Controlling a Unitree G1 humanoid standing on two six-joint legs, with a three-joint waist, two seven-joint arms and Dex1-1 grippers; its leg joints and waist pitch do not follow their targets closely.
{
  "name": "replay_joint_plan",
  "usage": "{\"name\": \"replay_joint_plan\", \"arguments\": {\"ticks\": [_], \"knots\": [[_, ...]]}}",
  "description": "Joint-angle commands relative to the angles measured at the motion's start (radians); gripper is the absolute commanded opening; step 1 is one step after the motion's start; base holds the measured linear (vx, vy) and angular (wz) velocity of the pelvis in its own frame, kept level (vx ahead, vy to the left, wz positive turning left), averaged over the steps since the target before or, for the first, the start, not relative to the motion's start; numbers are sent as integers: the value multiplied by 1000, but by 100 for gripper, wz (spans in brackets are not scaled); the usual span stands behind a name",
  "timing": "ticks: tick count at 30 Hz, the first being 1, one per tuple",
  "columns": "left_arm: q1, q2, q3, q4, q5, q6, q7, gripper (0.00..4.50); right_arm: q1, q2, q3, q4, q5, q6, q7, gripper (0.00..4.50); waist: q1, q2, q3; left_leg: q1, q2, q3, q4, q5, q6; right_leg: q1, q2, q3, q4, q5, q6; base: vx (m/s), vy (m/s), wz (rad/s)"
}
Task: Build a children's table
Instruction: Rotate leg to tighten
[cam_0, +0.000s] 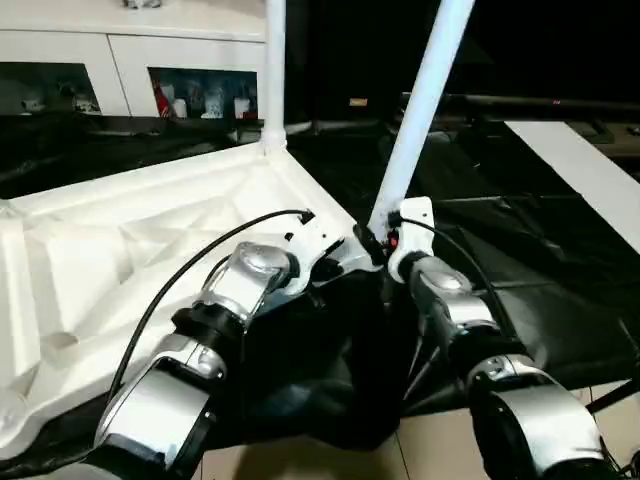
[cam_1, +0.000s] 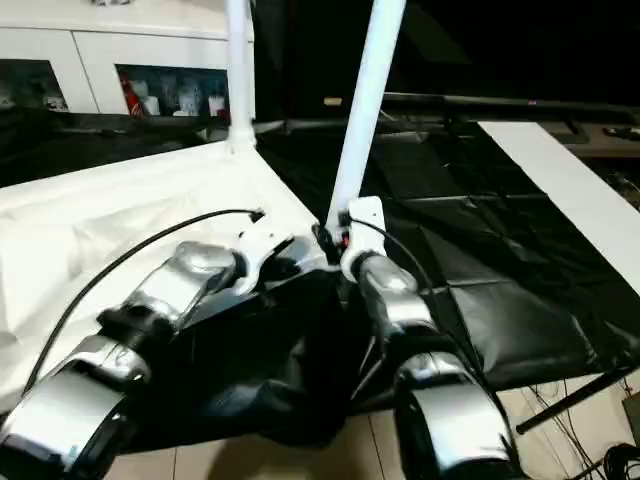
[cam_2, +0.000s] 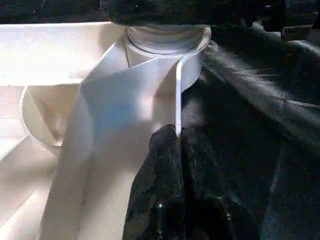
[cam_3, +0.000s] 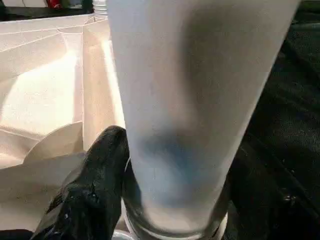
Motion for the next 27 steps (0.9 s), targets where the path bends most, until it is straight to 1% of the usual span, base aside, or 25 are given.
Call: {"name": "replay_joint_plan", "arguments": {"ticks": [1, 2, 3, 5, 6, 7, 8, 9, 10, 11, 12, 13, 14, 15, 16, 17, 18, 19, 20, 22, 23, 24, 25, 26, 27], "knots": [[-7, 3, -11, 42, 24, 8, 24, 0, 25, 16, -3, 76, -7, 42, 7, 253, 3, 11, -47, -1, 23, -5, -74, -272, 20, 31, -53, 43, -85, -248, -187, 0, 0, 0], [-6, 7, -11, 43, 23, 5, 20, 0, 24, 21, -15, 70, 11, 32, 50, 253, 3, 12, -46, 0, 23, -5, -75, -277, 21, 30, -53, 44, -87, -259, -186, 0, 0, 0], [-6, 7, -11, 43, 23, 5, 20, 0, 24, 21, -15, 70, 11, 32, 50, 253, 3, 11, -46, -1, 24, -6, -75, -277, 23, 33, -54, 43, -87, -261, -185, 0, 0, 0], [-5, 14, -10, 44, 22, -1, 15, 0, 22, 26, -20, 57, 27, 10, 112, 253, 3, 12, -46, -2, 26, -7, -77, -270, 23, 32, -54, 43, -86, -254, -188, 0, 0, 0], [-2, 23, -11, 39, 22, -14, 1, 0, 23, 24, -14, 41, 28, -15, 160, 309, 3, 13, -47, -2, 26, -7, -76, -271, 24, 33, -54, 43, -85, -249, -191, 0, 0, 0], [2, 30, -11, 32, 21, -19, -9, 0, 25, 20, -7, 29, 25, -33, 190, 309, 3, 13, -48, -4, 26, -6, -75, -266, 30, 34, -55, 43, -84, -235, -196, 0, 0, 0], [2, 30, -11, 32, 21, -19, -9, 0, 25, 20, -7, 29, 25, -33, 190, 325, 4, 13, -49, -5, 27, -7, -75, -260, 33, 35, -54, 43, -82, -224, -199, 0, 0, 0], [7, 40, -16, 24, 21, -39, -29, 0, 24, 14, -5, 19, 26, -45, 223, 332, 3, 13, -48, -7, 27, -6, -75, -254, 35, 35, -55, 43, -82, -215, -202, 0, 0, 0], [15, 50, -19, 12, 20, -53, -47, 0, 25, 5, -2, 9, 26, -50, 248, 332, 2, 11, -50, -12, 27, -8, -76, -237, 41, 41, -55, 42, -79, -198, -205, 0, 0, 0], [24, 61, -20, -2, 19, -58, -60, 0, 28, -8, 4, -4, 25, -56, 276, 332, 1, 12, -50, -11, 27, -5, -73, -221, 47, 39, -55, 43, -77, -177, -214, 0, 0, 0], [34, 72, -25, -17, 18, -77, -84, 0, 32, -21, 10, -17, 27, -57, 308, 351, 1, 11, -50, -12, 27, -5, -72, -209, 56, 41, -56, 43, -76, -164, -223, 0, 0, 0], [47, 84, -27, -36, 14, -73, -104, 0, 38, -41, 14, -38, 34, -51, 350, 361, 1, 10, -51, -11, 27, -4, -70, -195, 63, 42, -55, 43, -74, -151, -229, 0, 0, 0], [47, 84, -27, -36, 14, -73, -104, 0, 38, -41, 14, -38, 34, -51, 350, 370, 1, 10, -51, -11, 27, -4, -70, -195, 63, 42, -55, 43, -74, -151, -229, 0, 0, 0], [58, 96, -33, -50, 12, -82, -129, 0, 45, -61, 22, -59, 36, -47, 411, 378, 2, 12, -52, -11, 28, -3, -69, -172, 75, 44, -56, 44, -71, -117, -242, 0, 0, 0], [58, 96, -33, -50, 12, -82, -129, 0, 45, -61, 22, -59, 36, -47, 411, 378, 3, 12, -52, -12, 28, -2, -68, -164, 79, 44, -55, 44, -69, -106, -247, 0, 0, 0], [69, 108, -38, -67, 7, -87, -157, 0, 57, -85, 37, -89, 41, -29, 489, 396, 4, 13, -53, -9, 28, -1, -66, -151, 86, 45, -54, 45, -67, -82, -255, 0, 0, 0], [89, 131, -49, -98, -1, -105, -209, 0, 81, -135, 67, -148, 52, 17, 616, 405, 5, 12, -52, -10, 28, -1, -66, -143, 94, 47, -51, 44, -66, -65, -260, 0, 0, 0], [99, 144, -57, -115, -5, -118, -240, 0, 95, -164, 85, -182, 59, 45, 690, 413, 9, 11, -52, -12, 31, -1, -63, -133, 122, 50, -52, 44, -61, -27, -269, 0, 0, 0], [107, 154, -59, -130, -10, -121, -262, 0, 107, -191, 102, -206, 54, 54, 747, 419, 6, 11, -52, -11, 31, 0, -64, -132, 124, 47, -50, 44, -61, -26, -271, 0, 0, 0], [120, 179, -75, -169, -25, -142, -337, 0, 125, -230, 132, -225, 29, 34, 807, 439, 9, 10, -51, -9, 32, -1, -64, -138, 119, 46, -54, 43, -64, -49, -275, 0, 0, 0], [124, 186, -80, -181, -31, -146, -361, 0, 128, -238, 136, -225, 20, 25, 822, 439, 8, 9, -50, -9, 32, -1, -65, -151, 109, 44, -55, 43, -65, -79, -274, 0, 0, 0], [134, 203, -93, -208, -43, -166, -417, 0, 134, -250, 144, -226, 13, 13, 849, 439, 9, 11, -48, -7, 34, -1, -66, -169, 96, 41, -57, 44, -69, -112, -273, 0, 0, 0], [141, 213, -102, -225, -51, -178, -453, 0, 137, -256, 148, -227, 8, 6, 866, 439, 8, 11, -47, -6, 33, 0, -68, -180, 84, 40, -55, 45, -71, -134, -267, 0, 0, 0], [141, 213, -102, -225, -51, -178, -453, 0, 137, -256, 148, -227, 8, 6, 866, 439, 9, 12, -48, -3, 34, 0, -68, -184, 79, 39, -55, 45, -72, -141, -267, 0, 0, 0], [147, 226, -111, -245, -56, -178, -481, 0, 140, -261, 150, -226, 2, -8, 879, 439, 10, 16, -47, -1, 35, 0, -69, -187, 74, 36, -54, 46, -72, -142, -267, 0, 0, 0]]}}
